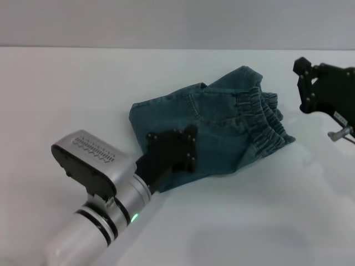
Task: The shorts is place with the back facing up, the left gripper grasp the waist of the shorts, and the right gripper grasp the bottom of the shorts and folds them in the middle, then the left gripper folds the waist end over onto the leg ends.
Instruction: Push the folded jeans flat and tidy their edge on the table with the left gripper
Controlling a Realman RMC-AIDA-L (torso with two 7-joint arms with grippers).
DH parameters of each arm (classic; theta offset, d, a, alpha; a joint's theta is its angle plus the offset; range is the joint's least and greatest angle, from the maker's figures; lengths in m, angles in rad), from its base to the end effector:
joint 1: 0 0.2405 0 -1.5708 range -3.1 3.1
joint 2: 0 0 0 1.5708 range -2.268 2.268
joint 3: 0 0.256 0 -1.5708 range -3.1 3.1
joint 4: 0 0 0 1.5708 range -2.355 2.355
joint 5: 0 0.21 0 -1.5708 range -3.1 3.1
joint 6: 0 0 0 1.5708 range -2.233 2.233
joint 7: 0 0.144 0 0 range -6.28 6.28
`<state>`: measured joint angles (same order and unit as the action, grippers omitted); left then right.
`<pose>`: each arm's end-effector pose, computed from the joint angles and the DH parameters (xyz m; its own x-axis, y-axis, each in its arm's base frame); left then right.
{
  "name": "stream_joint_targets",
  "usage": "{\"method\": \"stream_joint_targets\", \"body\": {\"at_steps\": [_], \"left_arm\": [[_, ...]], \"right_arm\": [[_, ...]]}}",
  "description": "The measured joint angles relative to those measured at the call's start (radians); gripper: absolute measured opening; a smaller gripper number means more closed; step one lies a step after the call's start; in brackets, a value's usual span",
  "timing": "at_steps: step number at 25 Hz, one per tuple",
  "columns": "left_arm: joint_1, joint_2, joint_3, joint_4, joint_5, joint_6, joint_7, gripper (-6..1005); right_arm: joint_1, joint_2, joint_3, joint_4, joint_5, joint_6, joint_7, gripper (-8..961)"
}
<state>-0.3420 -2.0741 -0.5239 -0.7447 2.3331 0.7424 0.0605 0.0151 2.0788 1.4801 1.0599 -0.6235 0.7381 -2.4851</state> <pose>-0.2131 0.2806 -0.1422 0.7199 0.1668 0.6737 0.6170 -0.5983 -0.5112 0.2530 0.3120 -0.0001 0.7843 0.0558 -0.6179 -0.5163 -0.4935 -0.6999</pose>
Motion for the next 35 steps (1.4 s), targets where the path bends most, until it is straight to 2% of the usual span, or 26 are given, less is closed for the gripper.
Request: {"method": "stream_joint_targets", "body": {"at_steps": [5,11,16,17,24,35], "left_arm": [[0.006,0.001,0.007,0.001,0.0,-0.056,-0.052,-2],[-0.022,0.001,-0.007,0.045,-0.001,-0.085,-0.102,3],[-0.071,0.004,-0.034,0.087,-0.001,-0.143,-0.156,8],[-0.101,0.002,-0.04,0.112,-0.001,-0.172,-0.177,9],[-0.17,0.0,-0.046,0.178,-0.001,-0.19,-0.218,15],[-0.234,0.006,-0.105,0.254,0.003,-0.185,-0.257,25]], "right_arm": [[-0.006,-0.001,-0.004,-0.046,0.013,0.029,-0.009,37],[-0.02,0.001,-0.01,-0.066,0.016,0.043,-0.008,38],[-0.029,0.002,-0.016,-0.068,0.018,0.05,-0.002,39],[-0.034,0.003,-0.023,-0.067,0.022,0.051,-0.001,39],[-0.047,0.003,-0.035,-0.063,0.031,0.052,-0.001,41],[-0.053,0.004,-0.049,-0.067,0.055,0.053,0.001,43]]}}
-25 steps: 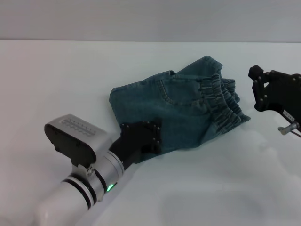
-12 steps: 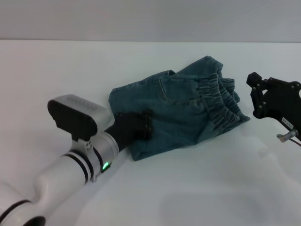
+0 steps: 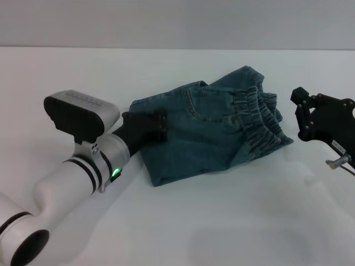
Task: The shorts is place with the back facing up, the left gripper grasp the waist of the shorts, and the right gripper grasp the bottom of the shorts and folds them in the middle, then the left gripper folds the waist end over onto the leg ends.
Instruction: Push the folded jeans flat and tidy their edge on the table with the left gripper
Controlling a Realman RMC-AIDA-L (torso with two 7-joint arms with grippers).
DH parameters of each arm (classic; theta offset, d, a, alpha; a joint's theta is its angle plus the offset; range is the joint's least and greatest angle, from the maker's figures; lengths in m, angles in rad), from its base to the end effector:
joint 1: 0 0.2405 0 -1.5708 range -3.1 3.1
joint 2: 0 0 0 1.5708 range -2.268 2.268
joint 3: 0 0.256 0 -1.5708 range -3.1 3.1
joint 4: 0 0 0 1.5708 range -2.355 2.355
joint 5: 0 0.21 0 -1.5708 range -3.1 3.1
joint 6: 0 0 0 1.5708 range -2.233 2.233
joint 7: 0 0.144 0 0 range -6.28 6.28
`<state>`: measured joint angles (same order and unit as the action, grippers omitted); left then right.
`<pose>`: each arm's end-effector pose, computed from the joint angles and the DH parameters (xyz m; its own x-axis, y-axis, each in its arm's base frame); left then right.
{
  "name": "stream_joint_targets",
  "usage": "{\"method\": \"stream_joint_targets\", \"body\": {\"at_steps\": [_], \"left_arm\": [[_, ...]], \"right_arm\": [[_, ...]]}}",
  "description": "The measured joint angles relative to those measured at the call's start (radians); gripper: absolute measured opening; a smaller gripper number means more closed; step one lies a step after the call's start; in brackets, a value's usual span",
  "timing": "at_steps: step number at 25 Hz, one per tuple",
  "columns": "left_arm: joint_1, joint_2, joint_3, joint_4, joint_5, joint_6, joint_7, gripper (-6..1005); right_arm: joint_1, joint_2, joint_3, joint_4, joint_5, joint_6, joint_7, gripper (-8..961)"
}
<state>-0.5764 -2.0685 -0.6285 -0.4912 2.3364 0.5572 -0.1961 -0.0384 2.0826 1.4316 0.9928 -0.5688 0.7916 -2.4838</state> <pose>-0.2439 0.3540 -0.1258 0.7300 0.3331 0.5968 0.6728 -0.5040 -0.5416 0.2719 0.2869 -0.0176 0.7435 -0.0231 -0.6684 -0.5883 -0.4980 -0.6371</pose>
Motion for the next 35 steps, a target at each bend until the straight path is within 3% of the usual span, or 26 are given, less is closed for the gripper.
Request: {"method": "stream_joint_targets", "body": {"at_steps": [7,15,23,35], "left_arm": [[0.097,0.01,-0.001,-0.123,0.077,0.112,0.004,31],[0.185,0.012,0.017,-0.219,0.172,0.015,-0.072,38],[0.185,0.006,0.021,-0.192,0.213,-0.021,-0.157,45],[0.072,0.002,-0.021,-0.064,0.211,-0.032,-0.161,56]], "right_arm": [[0.002,-0.002,-0.013,-0.004,0.027,-0.003,0.0,45],[0.024,-0.005,-0.017,-0.016,0.027,-0.008,0.0,46],[0.041,-0.007,-0.018,-0.025,0.023,-0.009,0.0,48],[0.027,-0.006,-0.019,-0.027,0.025,-0.002,0.0,51]]}}
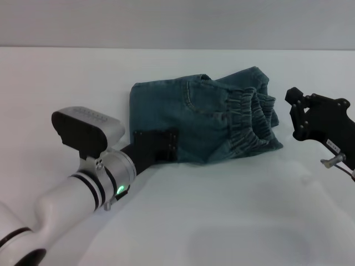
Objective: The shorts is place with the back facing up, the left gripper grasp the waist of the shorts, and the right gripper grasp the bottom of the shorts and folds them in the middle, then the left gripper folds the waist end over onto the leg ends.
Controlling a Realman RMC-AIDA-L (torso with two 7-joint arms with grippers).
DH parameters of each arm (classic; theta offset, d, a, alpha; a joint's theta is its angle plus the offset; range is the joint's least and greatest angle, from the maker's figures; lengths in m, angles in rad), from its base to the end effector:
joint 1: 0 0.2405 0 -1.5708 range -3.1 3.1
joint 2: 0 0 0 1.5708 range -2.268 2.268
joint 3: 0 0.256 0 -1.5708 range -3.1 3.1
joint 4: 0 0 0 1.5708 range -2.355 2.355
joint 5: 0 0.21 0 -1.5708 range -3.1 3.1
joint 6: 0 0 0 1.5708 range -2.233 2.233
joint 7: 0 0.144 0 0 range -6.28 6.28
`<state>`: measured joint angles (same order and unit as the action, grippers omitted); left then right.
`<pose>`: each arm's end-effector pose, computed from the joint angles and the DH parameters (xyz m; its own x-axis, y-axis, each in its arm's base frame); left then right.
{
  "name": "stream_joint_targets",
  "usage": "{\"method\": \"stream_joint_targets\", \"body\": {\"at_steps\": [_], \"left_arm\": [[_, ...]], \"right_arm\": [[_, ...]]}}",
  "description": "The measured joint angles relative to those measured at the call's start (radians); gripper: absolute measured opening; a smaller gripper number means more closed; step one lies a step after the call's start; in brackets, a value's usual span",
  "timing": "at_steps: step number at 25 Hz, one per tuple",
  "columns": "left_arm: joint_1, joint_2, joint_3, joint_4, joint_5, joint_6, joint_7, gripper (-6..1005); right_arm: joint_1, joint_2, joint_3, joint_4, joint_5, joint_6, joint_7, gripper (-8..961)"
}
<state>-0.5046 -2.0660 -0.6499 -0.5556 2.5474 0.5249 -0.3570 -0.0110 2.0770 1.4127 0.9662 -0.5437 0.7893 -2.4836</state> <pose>-0.2447 0.3290 -0.1390 0.6976 0.3994 0.5948 0.7018 -0.5483 -0.4548 0.2703 0.2908 -0.0224 0.7363 -0.0341 -0.6758 -0.5941 -0.5107 -0.6215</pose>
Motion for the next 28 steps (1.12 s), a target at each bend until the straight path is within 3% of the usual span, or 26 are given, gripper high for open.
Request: {"method": "stream_joint_targets", "body": {"at_steps": [6,17,19,20,23,24,25,28], "left_arm": [[-0.069,-0.003,-0.007,0.069,-0.003,0.007,-0.011,61],[-0.112,-0.005,-0.033,0.121,-0.003,0.029,-0.006,71],[-0.101,-0.005,-0.048,0.119,-0.003,0.074,0.011,73],[-0.041,-0.006,-0.112,0.093,-0.002,0.197,0.113,74],[0.014,-0.008,-0.17,0.063,-0.003,0.27,0.204,76],[0.081,-0.01,-0.234,0.026,-0.004,0.364,0.308,77],[0.106,-0.01,-0.251,0.017,-0.004,0.416,0.333,78],[0.12,-0.01,-0.257,0.014,-0.006,0.443,0.34,81]], "right_arm": [[-0.005,0.001,0.0,-0.002,0.001,0.001,0.0,52],[-0.011,0.003,0.004,-0.013,0.002,0.001,-0.005,54],[-0.005,0.004,0.023,-0.028,0.006,0.0,-0.015,55],[0.001,0.004,0.039,-0.039,0.013,-0.003,-0.023,55],[0.02,0.004,0.084,-0.097,0.101,-0.008,-0.085,56],[0.029,0.004,0.1,-0.124,0.15,-0.008,-0.12,56],[0.039,0.004,0.12,-0.157,0.202,-0.008,-0.162,56],[0.054,0.004,0.168,-0.216,0.316,0.006,-0.251,57]]}}
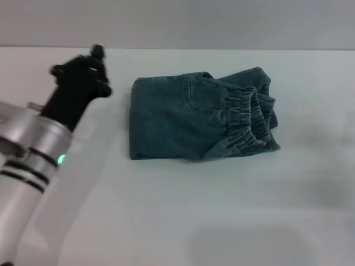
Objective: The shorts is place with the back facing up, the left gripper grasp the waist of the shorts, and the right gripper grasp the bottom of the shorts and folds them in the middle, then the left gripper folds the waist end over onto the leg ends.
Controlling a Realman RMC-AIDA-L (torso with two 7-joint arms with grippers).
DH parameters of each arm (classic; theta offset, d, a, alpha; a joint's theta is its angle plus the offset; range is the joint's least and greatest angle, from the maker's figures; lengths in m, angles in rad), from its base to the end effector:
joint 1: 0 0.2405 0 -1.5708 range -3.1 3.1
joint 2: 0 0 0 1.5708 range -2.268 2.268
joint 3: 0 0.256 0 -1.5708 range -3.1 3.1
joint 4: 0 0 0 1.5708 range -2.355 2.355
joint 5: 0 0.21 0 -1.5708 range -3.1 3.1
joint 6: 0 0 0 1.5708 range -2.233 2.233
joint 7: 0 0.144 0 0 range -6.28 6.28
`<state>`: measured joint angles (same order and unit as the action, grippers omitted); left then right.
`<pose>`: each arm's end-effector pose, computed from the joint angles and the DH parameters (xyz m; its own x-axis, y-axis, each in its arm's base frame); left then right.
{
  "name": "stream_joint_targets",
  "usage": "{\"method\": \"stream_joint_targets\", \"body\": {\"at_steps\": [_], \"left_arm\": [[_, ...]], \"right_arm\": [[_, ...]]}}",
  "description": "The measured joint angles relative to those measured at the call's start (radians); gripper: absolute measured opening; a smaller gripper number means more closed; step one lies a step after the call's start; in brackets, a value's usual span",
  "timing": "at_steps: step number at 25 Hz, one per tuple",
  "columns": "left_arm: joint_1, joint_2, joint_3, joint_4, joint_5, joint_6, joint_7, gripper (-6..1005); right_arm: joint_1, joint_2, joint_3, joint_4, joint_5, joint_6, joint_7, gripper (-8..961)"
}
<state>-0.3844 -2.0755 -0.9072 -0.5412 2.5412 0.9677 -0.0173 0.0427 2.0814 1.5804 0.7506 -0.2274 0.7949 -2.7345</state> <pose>-0.2440 0.3422 -0.0598 0.7053 -0.0897 0.7032 0.6260 -0.3866 -0.6772 0.3396 0.3002 0.0199 0.7286 -0.0430 -0.6835 -0.6798 -0.1666 -0.7142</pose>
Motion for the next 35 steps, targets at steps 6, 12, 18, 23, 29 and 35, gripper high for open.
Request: {"method": "stream_joint_targets", "body": {"at_steps": [6,12,18,23,29,35], "left_arm": [[0.093,0.0,-0.02,0.015,-0.072,0.132,0.021,86],[0.085,0.0,-0.012,0.117,-0.093,0.122,0.028,92],[0.092,-0.001,-0.011,0.121,-0.122,0.12,0.027,97],[0.103,-0.001,-0.011,0.117,-0.132,0.124,0.025,360],[0.122,0.003,0.083,0.071,-0.132,0.149,0.033,561],[0.122,0.002,0.079,0.073,-0.135,0.151,0.036,688]], "right_arm": [[-0.023,0.004,0.04,-0.122,0.254,0.129,-0.091,58],[-0.05,0.002,0.041,-0.195,0.285,0.251,-0.1,59],[-0.06,0.007,0.022,-0.255,0.375,0.308,-0.102,224],[-0.067,0.008,0.001,-0.28,0.404,0.354,-0.1,478],[-0.067,0.006,-0.013,-0.29,0.399,0.367,-0.103,673],[-0.068,0.005,-0.025,-0.293,0.404,0.384,-0.104,702]]}}
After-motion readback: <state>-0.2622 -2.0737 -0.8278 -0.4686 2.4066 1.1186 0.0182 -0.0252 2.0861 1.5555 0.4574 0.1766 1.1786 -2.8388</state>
